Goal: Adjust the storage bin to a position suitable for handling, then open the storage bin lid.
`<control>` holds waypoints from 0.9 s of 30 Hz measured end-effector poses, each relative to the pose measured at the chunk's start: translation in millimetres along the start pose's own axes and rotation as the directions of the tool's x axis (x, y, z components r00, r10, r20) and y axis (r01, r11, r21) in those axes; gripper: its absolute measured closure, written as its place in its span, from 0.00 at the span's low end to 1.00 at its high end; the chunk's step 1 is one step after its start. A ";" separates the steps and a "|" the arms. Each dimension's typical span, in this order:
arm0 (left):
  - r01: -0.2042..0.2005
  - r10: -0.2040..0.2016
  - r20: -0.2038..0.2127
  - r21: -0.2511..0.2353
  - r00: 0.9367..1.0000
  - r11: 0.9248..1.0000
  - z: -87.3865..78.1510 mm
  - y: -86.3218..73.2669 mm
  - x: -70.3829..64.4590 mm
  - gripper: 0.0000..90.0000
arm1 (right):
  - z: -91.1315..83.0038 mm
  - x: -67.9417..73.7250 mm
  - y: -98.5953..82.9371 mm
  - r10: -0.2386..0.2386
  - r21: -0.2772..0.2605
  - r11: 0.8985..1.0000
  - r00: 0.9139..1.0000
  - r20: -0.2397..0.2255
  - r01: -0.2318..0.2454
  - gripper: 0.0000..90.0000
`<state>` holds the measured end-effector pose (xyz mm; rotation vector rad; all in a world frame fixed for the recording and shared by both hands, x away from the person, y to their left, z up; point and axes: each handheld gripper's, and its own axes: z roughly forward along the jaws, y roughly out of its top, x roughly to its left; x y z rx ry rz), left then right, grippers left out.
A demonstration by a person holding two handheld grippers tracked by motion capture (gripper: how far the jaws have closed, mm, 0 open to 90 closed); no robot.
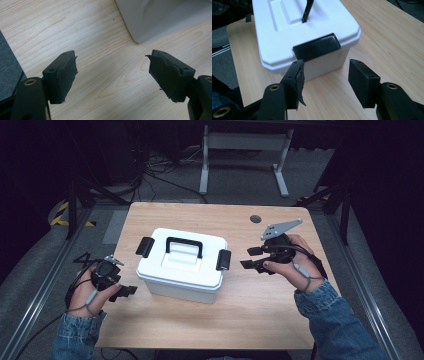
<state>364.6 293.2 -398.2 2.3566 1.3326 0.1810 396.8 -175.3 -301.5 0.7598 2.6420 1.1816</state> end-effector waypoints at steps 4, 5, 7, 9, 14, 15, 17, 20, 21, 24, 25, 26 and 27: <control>-0.005 0.005 -0.001 0.001 1.000 1.000 0.1 0.9 0.3 0.26 | 6.7 2.2 13.3 -0.012 -0.007 1.000 1.000 -0.012 0.012 0.52; -0.005 0.005 -0.001 0.001 1.000 1.000 0.1 0.9 0.3 0.26 | 8.7 2.7 16.4 -0.013 -0.008 1.000 1.000 -0.014 0.012 0.52; -0.004 0.005 0.001 -0.001 1.000 1.000 0.2 1.2 0.1 0.26 | 13.7 3.4 22.3 -0.016 -0.011 1.000 1.000 -0.017 0.016 0.52; -0.006 0.006 0.000 0.000 1.000 1.000 0.2 1.1 0.1 0.26 | 17.1 4.0 26.0 -0.015 -0.016 1.000 1.000 -0.023 0.014 0.51; -0.002 0.002 0.004 0.001 1.000 1.000 -0.2 0.6 0.1 0.26 | 36.7 5.1 42.6 -0.023 -0.021 1.000 0.999 -0.039 0.022 0.50; -0.005 0.005 0.003 0.000 1.000 1.000 -0.1 0.7 0.1 0.26 | 36.7 5.1 42.6 -0.023 -0.021 1.000 0.999 -0.039 0.022 0.50; -0.004 0.004 0.002 0.001 1.000 1.000 0.1 0.9 0.5 0.26 | 43.8 4.1 47.2 -0.019 -0.017 1.000 0.999 -0.042 0.018 0.50; -0.005 0.005 -0.003 -0.002 1.000 1.000 0.3 1.2 1.2 0.26 | 53.3 1.9 53.1 -0.014 -0.013 1.000 0.999 -0.043 0.014 0.50; -0.001 0.001 0.003 -0.001 1.000 1.000 0.6 0.9 0.7 0.26 | 55.4 1.6 54.4 -0.010 -0.011 1.000 0.999 -0.043 0.010 0.50; -0.002 0.002 0.005 -0.001 1.000 1.000 0.4 0.6 1.1 0.26 | 65.1 -0.9 58.3 -0.002 -0.004 1.000 0.999 -0.051 0.002 0.49; -0.001 0.002 0.004 -0.004 1.000 1.000 0.1 0.8 1.4 0.26 | 68.8 -1.5 59.6 0.002 0.000 1.000 0.999 -0.052 -0.002 0.49; 0.000 0.000 0.007 -0.003 1.000 1.000 -0.1 1.0 1.2 0.26 | 76.2 -3.0 61.9 0.005 0.007 1.000 0.999 -0.046 -0.005 0.48; 0.000 0.000 0.007 -0.003 1.000 1.000 -0.1 1.0 1.2 0.26 | 76.2 -3.0 61.9 0.005 0.007 1.000 0.999 -0.046 -0.005 0.48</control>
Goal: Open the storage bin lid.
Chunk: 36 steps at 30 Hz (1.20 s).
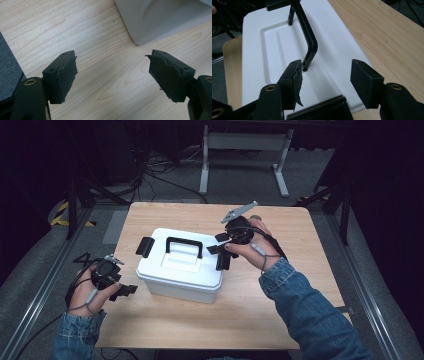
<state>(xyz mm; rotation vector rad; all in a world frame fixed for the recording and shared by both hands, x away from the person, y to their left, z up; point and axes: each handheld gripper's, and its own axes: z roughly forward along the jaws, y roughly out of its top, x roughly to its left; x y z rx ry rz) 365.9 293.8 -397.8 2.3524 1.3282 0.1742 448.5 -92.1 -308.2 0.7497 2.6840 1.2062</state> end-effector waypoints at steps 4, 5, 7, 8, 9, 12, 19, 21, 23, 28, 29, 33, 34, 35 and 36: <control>-0.004 0.004 -0.005 0.001 1.000 1.000 0.7 0.2 0.1 0.26 | 13.8 -5.4 2.5 0.013 0.020 1.000 1.000 -0.001 -0.013 0.48; -0.002 0.002 -0.003 0.002 1.000 1.000 0.9 0.1 0.0 0.26 | 17.0 -6.6 2.8 0.015 0.022 1.000 1.000 -0.003 -0.015 0.48; -0.004 0.004 -0.003 0.002 1.000 1.000 1.4 0.1 0.6 0.26 | 23.4 -8.1 3.8 0.023 0.025 0.999 1.000 -0.018 -0.022 0.47; -0.002 0.002 -0.004 0.002 1.000 1.000 1.5 0.0 0.5 0.26 | 25.9 -8.4 4.4 0.019 0.019 1.000 0.999 -0.031 -0.018 0.47; -0.003 0.003 -0.003 0.002 1.000 1.000 1.6 0.0 0.5 0.26 | 27.6 -7.8 5.1 0.020 0.017 1.000 0.999 -0.038 -0.020 0.47; -0.003 0.003 -0.003 0.002 1.000 1.000 1.6 0.1 0.7 0.26 | 34.2 -4.1 8.0 0.016 0.017 1.000 0.998 -0.065 -0.015 0.48; -0.005 0.005 0.001 0.004 1.000 1.000 2.3 0.5 -0.3 0.26 | 45.5 3.5 16.5 -0.016 0.037 0.999 0.996 -0.082 0.020 0.53; -0.005 0.005 0.001 0.005 1.000 1.000 2.2 0.5 -0.2 0.26 | 49.5 6.3 20.3 -0.032 0.049 0.998 0.996 -0.083 0.036 0.58; -0.009 0.009 -0.002 0.005 1.000 1.000 1.9 0.5 0.4 0.26 | 51.9 7.8 22.8 -0.044 0.061 0.997 0.995 -0.090 0.050 0.62; -0.008 0.008 0.001 0.001 1.000 1.000 1.6 0.1 0.7 0.26 | 53.4 9.4 26.9 -0.080 0.062 0.994 0.993 -0.090 0.086 0.80; -0.012 0.012 0.002 0.001 1.000 1.000 1.5 0.2 1.0 0.26 | 51.8 10.2 27.8 -0.094 0.045 0.994 0.989 -0.114 0.099 0.85; -0.006 0.006 0.001 0.003 1.000 1.000 2.1 0.6 0.3 0.26 | 48.6 13.6 29.5 -0.132 0.045 0.989 0.982 -0.134 0.139 0.90; -0.009 0.009 -0.001 0.003 1.000 1.000 2.3 0.7 0.3 0.26 | 48.5 14.7 29.9 -0.141 0.050 0.987 0.980 -0.143 0.150 0.91; -0.006 0.006 0.003 0.003 1.000 1.000 2.4 0.7 -0.2 0.26 | 48.3 15.3 30.5 -0.157 0.053 0.985 0.977 -0.146 0.166 0.92; -0.007 0.007 0.005 0.002 1.000 1.000 2.3 0.8 -0.2 0.26 | 48.2 16.2 31.2 -0.167 0.057 0.983 0.974 -0.151 0.177 0.92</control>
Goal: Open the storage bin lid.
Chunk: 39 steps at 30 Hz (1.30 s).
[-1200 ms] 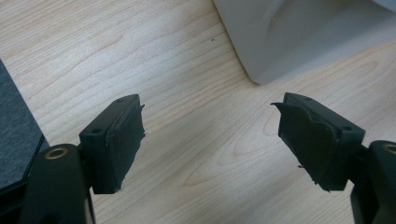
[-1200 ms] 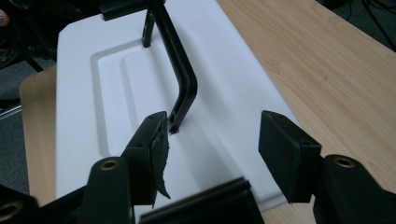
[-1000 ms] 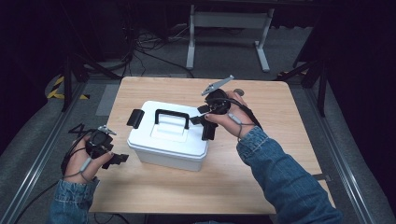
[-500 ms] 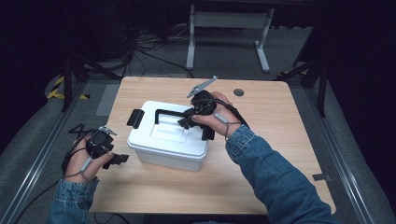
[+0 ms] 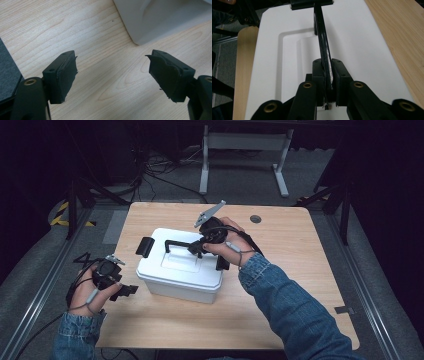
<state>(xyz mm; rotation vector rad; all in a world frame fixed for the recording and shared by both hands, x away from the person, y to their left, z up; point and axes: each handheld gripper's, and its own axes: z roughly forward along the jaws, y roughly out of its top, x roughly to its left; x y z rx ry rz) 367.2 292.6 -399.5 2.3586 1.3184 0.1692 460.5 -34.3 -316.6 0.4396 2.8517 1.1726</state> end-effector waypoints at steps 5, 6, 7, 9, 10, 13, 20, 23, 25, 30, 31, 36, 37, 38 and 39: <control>0.001 -0.001 -0.001 0.000 1.000 1.000 -0.2 -0.3 0.2 0.26 | -0.2 0.7 1.5 -0.035 0.011 0.999 0.999 -0.009 0.035 0.93; 0.000 0.000 -0.002 0.001 1.000 1.000 -0.2 -0.3 0.3 0.26 | -0.2 0.0 1.3 -0.035 0.010 0.999 0.999 -0.014 0.035 0.93; 0.001 -0.001 -0.002 -0.001 1.000 1.000 -0.3 -0.3 0.3 0.26 | -0.4 -0.9 1.2 -0.037 0.010 0.999 0.999 -0.018 0.037 0.94; -0.004 0.004 -0.005 0.000 1.000 1.000 -0.7 -0.4 0.9 0.26 | -0.9 -1.3 1.7 -0.040 -0.001 0.999 0.999 -0.027 0.040 0.94; -0.001 0.001 -0.003 -0.001 1.000 1.000 -0.5 -0.5 0.9 0.26 | -1.5 -1.6 1.9 -0.039 -0.010 0.999 0.999 -0.036 0.038 0.94; 0.001 -0.001 -0.003 -0.003 1.000 1.000 -0.5 -0.7 1.1 0.26 | -4.1 -2.0 3.5 -0.041 -0.033 0.999 0.998 -0.046 0.039 0.94; -0.001 0.001 -0.003 -0.001 1.000 1.000 -0.3 -0.5 1.1 0.26 | -21.5 -2.8 11.6 -0.048 -0.105 0.994 0.998 -0.045 0.044 0.94; 0.001 -0.001 -0.004 -0.004 1.000 1.000 -0.6 -0.4 0.8 0.26 | -30.7 -2.1 15.9 -0.059 -0.123 0.991 0.998 -0.037 0.054 0.94; 0.002 -0.002 -0.003 -0.004 1.000 1.000 -0.7 -0.5 0.9 0.26 | -36.8 -1.1 18.8 -0.062 -0.131 0.990 0.998 -0.030 0.058 0.94; 0.004 -0.004 0.000 -0.006 1.000 1.000 -1.0 -0.7 1.2 0.26 | -47.9 1.2 23.0 -0.069 -0.154 0.986 0.997 -0.025 0.064 0.94; 0.004 -0.004 -0.001 -0.006 1.000 1.000 -1.1 -0.7 1.2 0.26 | -49.3 1.4 23.4 -0.070 -0.157 0.985 0.997 -0.023 0.066 0.94; 0.006 -0.006 0.000 -0.006 1.000 1.000 -1.3 -0.9 1.2 0.26 | -56.5 3.2 23.5 -0.069 -0.167 0.984 0.997 -0.019 0.065 0.94; 0.006 -0.006 0.000 -0.006 1.000 1.000 -1.3 -1.0 1.3 0.26 | -57.4 3.4 23.1 -0.068 -0.166 0.984 0.998 -0.018 0.064 0.94; 0.005 -0.005 0.000 -0.005 1.000 1.000 -1.4 -1.1 1.4 0.26 | -59.1 3.4 22.2 -0.068 -0.164 0.984 0.998 -0.012 0.065 0.94; 0.004 -0.004 -0.002 -0.005 1.000 1.000 -1.4 -1.2 1.6 0.26 | -60.9 3.7 21.3 -0.064 -0.161 0.985 0.998 -0.009 0.062 0.94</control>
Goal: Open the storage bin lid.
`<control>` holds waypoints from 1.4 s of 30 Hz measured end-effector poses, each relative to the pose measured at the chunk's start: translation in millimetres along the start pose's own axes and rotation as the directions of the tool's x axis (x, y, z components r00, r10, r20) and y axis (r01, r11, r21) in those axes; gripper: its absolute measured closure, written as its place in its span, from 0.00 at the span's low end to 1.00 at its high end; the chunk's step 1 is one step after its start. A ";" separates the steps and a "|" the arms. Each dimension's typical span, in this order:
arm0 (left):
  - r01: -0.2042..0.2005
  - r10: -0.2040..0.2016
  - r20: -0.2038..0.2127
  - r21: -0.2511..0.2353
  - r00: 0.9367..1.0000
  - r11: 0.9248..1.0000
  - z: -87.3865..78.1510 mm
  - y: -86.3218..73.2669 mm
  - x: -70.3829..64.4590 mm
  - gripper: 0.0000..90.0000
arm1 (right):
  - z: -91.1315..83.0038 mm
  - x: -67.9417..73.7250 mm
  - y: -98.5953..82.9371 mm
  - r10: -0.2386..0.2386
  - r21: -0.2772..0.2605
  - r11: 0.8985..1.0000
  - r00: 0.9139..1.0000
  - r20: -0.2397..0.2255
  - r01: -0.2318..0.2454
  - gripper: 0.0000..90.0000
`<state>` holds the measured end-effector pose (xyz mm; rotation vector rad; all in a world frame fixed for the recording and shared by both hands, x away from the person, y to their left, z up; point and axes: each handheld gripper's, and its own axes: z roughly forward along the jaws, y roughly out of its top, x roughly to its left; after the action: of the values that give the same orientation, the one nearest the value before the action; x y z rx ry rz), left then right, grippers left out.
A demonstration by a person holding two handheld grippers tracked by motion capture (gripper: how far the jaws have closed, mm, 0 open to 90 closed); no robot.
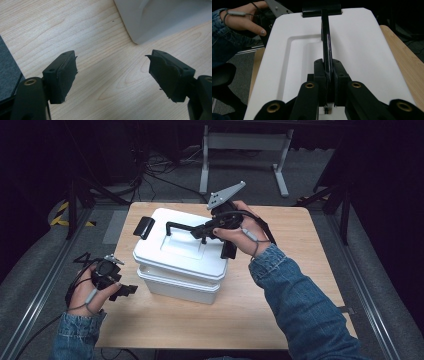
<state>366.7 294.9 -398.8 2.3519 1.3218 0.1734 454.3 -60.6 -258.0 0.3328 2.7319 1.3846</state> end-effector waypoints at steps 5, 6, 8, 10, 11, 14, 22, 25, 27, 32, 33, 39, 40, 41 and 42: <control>0.001 -0.001 -0.001 0.000 1.000 1.000 0.2 -0.3 0.5 0.26 | -10.8 0.6 -5.5 0.010 0.004 1.000 1.000 0.007 -0.010 0.94; 0.000 0.000 -0.001 0.001 1.000 1.000 0.2 -0.2 0.3 0.26 | -14.6 0.5 -7.5 0.011 0.004 1.000 1.000 0.011 -0.011 0.94; 0.001 -0.001 -0.001 0.001 1.000 1.000 0.1 -0.2 0.0 0.26 | -21.3 0.5 -10.9 0.013 0.003 1.000 1.000 0.019 -0.014 0.94; 0.000 0.000 -0.001 0.001 1.000 1.000 0.0 -0.2 0.2 0.26 | -29.0 0.1 -14.9 0.017 0.002 1.000 0.999 0.027 -0.017 0.94; 0.002 -0.002 -0.001 0.001 1.000 1.000 0.1 -0.2 0.1 0.26 | -31.9 -0.2 -16.5 0.019 0.000 1.000 0.999 0.031 -0.019 0.94; 0.001 -0.001 -0.003 0.003 1.000 1.000 0.4 0.0 0.0 0.26 | -44.4 -1.9 -23.4 0.029 -0.005 1.000 0.998 0.050 -0.029 0.94; 0.002 -0.002 -0.003 0.002 1.000 1.000 0.8 0.4 -0.9 0.26 | -72.1 -6.7 -38.3 0.053 -0.020 0.998 0.994 0.091 -0.052 0.94; 0.003 -0.003 -0.003 0.004 1.000 1.000 0.7 0.2 -0.4 0.26 | -81.8 -8.2 -43.1 0.061 -0.023 0.998 0.993 0.103 -0.059 0.94; 0.002 -0.002 -0.003 0.005 1.000 1.000 0.9 0.1 -0.3 0.26 | -86.9 -8.9 -45.6 0.066 -0.026 0.998 0.992 0.112 -0.063 0.94; 0.008 -0.008 0.002 0.007 1.000 1.000 0.9 -0.4 -0.3 0.26 | -98.3 -10.4 -51.9 0.078 -0.029 0.997 0.989 0.126 -0.075 0.94; 0.007 -0.007 0.002 0.006 1.000 1.000 0.6 -0.4 -0.1 0.26 | -105.1 -11.0 -56.6 0.085 -0.032 0.996 0.987 0.135 -0.081 0.94; 0.000 0.000 -0.003 0.010 1.000 1.000 1.2 0.2 -0.4 0.26 | -118.1 -14.1 -68.3 0.112 -0.030 0.994 0.981 0.158 -0.109 0.94; 0.004 -0.004 -0.001 0.012 1.000 1.000 1.2 0.2 -0.7 0.26 | -120.6 -14.8 -70.5 0.119 -0.033 0.993 0.980 0.161 -0.115 0.94; 0.005 -0.005 0.000 0.011 1.000 1.000 1.2 0.2 -0.8 0.26 | -122.8 -15.6 -72.7 0.123 -0.036 0.992 0.979 0.164 -0.118 0.94; 0.001 -0.001 -0.002 0.010 1.000 1.000 1.1 0.2 -0.4 0.26 | -125.1 -16.2 -74.8 0.127 -0.038 0.992 0.978 0.168 -0.122 0.94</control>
<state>367.0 294.1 -399.7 2.3596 1.3276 0.1695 438.9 -205.8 -244.4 0.6011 2.5905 1.3505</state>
